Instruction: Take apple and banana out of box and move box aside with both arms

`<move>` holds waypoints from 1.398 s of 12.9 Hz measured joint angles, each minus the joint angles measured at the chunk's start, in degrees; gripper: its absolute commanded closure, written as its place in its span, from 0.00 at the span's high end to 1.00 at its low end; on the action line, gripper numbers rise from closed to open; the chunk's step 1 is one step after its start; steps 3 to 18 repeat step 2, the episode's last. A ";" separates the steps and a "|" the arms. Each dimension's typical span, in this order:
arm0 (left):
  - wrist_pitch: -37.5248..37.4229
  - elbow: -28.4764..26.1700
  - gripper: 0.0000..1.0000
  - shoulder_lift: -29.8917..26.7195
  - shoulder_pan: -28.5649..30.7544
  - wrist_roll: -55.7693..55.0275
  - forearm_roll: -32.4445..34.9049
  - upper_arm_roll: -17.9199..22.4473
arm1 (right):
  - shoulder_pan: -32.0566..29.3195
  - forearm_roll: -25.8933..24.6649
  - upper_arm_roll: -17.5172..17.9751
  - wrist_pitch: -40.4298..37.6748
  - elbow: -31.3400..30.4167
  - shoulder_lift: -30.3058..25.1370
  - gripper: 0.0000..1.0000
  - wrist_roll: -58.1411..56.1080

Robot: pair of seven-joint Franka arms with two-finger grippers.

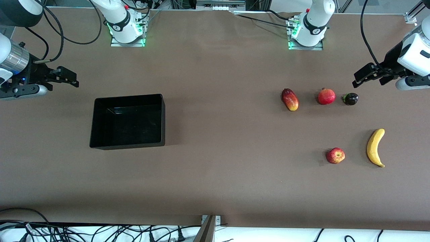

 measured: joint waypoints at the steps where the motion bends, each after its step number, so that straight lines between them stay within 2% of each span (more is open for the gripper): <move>1: 0.05 0.14 1.00 -0.03 -0.01 0.10 0.00 0.62 | -2.95 -0.01 2.80 0.02 0.00 -0.01 1.00 0.00; 2: 0.05 0.83 1.00 -0.11 -0.02 0.13 0.00 1.35 | -4.61 -0.01 4.22 0.06 0.02 -0.02 1.00 0.00; 18: 0.05 0.83 1.00 -0.11 -0.02 0.13 0.00 1.35 | -4.61 -0.01 4.22 0.06 0.02 -0.02 1.00 0.00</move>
